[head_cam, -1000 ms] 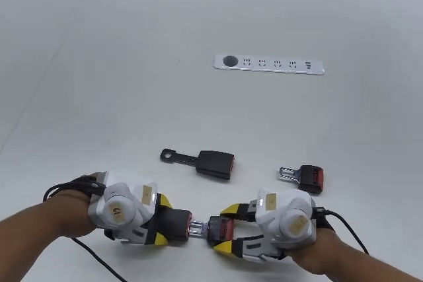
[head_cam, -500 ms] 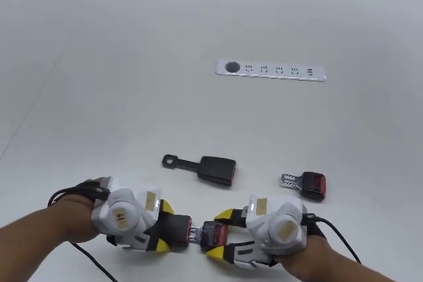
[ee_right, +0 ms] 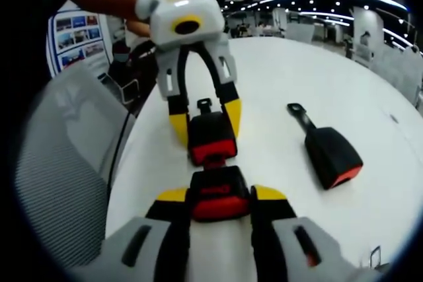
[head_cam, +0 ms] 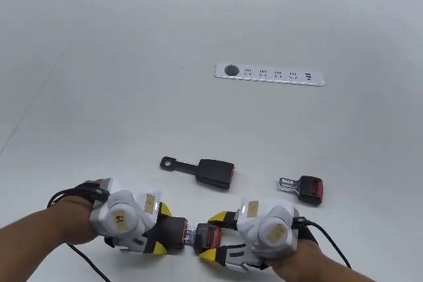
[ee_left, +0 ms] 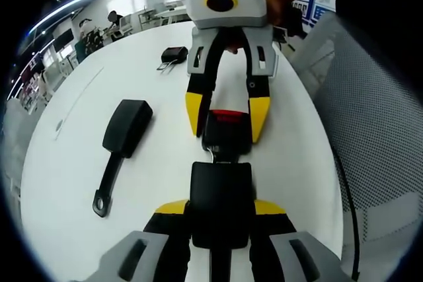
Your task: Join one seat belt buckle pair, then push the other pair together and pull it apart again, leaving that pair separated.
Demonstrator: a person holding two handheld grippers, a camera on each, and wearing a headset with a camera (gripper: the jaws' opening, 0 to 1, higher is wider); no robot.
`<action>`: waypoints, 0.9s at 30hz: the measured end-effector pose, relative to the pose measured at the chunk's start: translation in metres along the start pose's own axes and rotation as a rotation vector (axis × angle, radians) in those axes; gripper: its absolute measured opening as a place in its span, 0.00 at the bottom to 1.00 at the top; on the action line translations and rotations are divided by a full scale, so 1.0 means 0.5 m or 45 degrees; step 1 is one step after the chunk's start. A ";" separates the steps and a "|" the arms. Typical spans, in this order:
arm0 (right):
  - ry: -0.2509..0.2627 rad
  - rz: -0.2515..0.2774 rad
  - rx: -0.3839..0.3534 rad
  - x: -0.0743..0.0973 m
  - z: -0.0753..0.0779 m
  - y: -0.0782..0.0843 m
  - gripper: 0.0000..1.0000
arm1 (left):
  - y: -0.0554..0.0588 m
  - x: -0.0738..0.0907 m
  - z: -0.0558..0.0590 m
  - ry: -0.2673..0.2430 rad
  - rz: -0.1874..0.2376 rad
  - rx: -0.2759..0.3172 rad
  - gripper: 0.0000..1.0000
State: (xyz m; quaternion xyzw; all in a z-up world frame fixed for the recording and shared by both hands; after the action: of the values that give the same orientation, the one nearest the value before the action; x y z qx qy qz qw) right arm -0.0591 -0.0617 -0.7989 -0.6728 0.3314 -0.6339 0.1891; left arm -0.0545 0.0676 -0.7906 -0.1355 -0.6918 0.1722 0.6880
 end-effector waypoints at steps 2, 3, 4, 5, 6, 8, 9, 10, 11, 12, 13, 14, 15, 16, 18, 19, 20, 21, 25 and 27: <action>0.004 -0.004 0.003 -0.001 0.000 0.000 0.34 | 0.000 0.000 0.000 0.000 0.001 0.001 0.35; 0.006 -0.006 0.002 -0.001 0.000 0.000 0.34 | 0.000 0.000 0.000 0.000 0.001 0.001 0.35; 0.008 -0.008 -0.001 -0.002 0.000 0.000 0.34 | 0.000 0.000 0.000 0.000 0.002 0.000 0.35; 0.010 -0.010 -0.002 -0.002 0.000 -0.002 0.34 | -0.001 0.000 0.000 0.000 0.001 0.001 0.35; 0.012 -0.013 -0.005 -0.004 -0.001 -0.004 0.34 | -0.002 0.000 0.001 0.000 -0.002 -0.004 0.35; 0.028 -0.022 0.013 -0.019 -0.006 -0.020 0.34 | -0.006 -0.002 0.001 0.022 -0.024 -0.051 0.35; 0.028 -0.066 0.001 -0.021 -0.006 -0.017 0.34 | -0.006 -0.001 0.001 0.037 -0.034 -0.050 0.35; 0.025 -0.053 0.006 -0.029 -0.007 -0.014 0.34 | -0.004 0.000 -0.001 0.032 -0.035 -0.053 0.35; 0.020 -0.040 0.001 -0.031 -0.006 -0.008 0.34 | -0.002 0.000 -0.001 0.032 -0.022 -0.049 0.35; 0.018 -0.039 0.002 -0.027 -0.005 -0.009 0.34 | -0.002 0.000 -0.002 0.032 -0.017 -0.046 0.35; 0.018 -0.044 0.006 -0.029 -0.005 -0.012 0.34 | -0.001 -0.001 -0.003 0.031 -0.019 -0.045 0.35; 0.019 -0.048 0.004 -0.029 -0.005 -0.014 0.34 | -0.002 -0.001 -0.003 0.032 -0.026 -0.052 0.35; 0.020 -0.050 0.003 -0.032 -0.006 -0.013 0.34 | -0.004 -0.001 -0.004 0.034 -0.033 -0.059 0.35; 0.020 -0.050 0.003 -0.028 -0.006 -0.015 0.34 | -0.004 -0.001 -0.005 0.035 -0.035 -0.062 0.35; 0.018 -0.048 0.004 -0.026 -0.005 -0.015 0.34 | -0.003 0.000 -0.006 0.035 -0.030 -0.062 0.35; 0.018 -0.048 0.007 -0.028 -0.005 -0.016 0.34 | -0.002 0.000 -0.006 0.035 -0.025 -0.061 0.35; 0.018 -0.048 0.007 -0.026 -0.004 -0.017 0.34 | -0.002 0.000 -0.007 0.035 -0.021 -0.058 0.35; 0.017 -0.048 0.009 -0.029 -0.004 -0.017 0.34 | -0.002 0.000 -0.007 0.035 -0.017 -0.056 0.35; 0.013 -0.038 0.026 -0.024 -0.002 -0.017 0.34 | 0.001 -0.002 -0.008 0.035 -0.006 -0.057 0.35; 0.011 -0.037 0.028 -0.025 0.000 -0.018 0.34 | 0.001 -0.001 -0.007 0.032 0.007 -0.049 0.35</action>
State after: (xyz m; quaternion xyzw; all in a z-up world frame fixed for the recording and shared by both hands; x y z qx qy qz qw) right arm -0.0568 -0.0466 -0.8019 -0.6726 0.3155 -0.6432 0.1856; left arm -0.0508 0.0682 -0.7913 -0.1527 -0.6859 0.1590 0.6935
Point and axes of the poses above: the centre of the closed fingertips' face, and the gripper's own axes: x roughly backward along the fingers, z roughly to its right, y roughly out of its underside, the point moved 6 cm from there along x, roughly backward along the fingers, and after that the axes turned 7 degrees about -z, right-handed, at the moved point
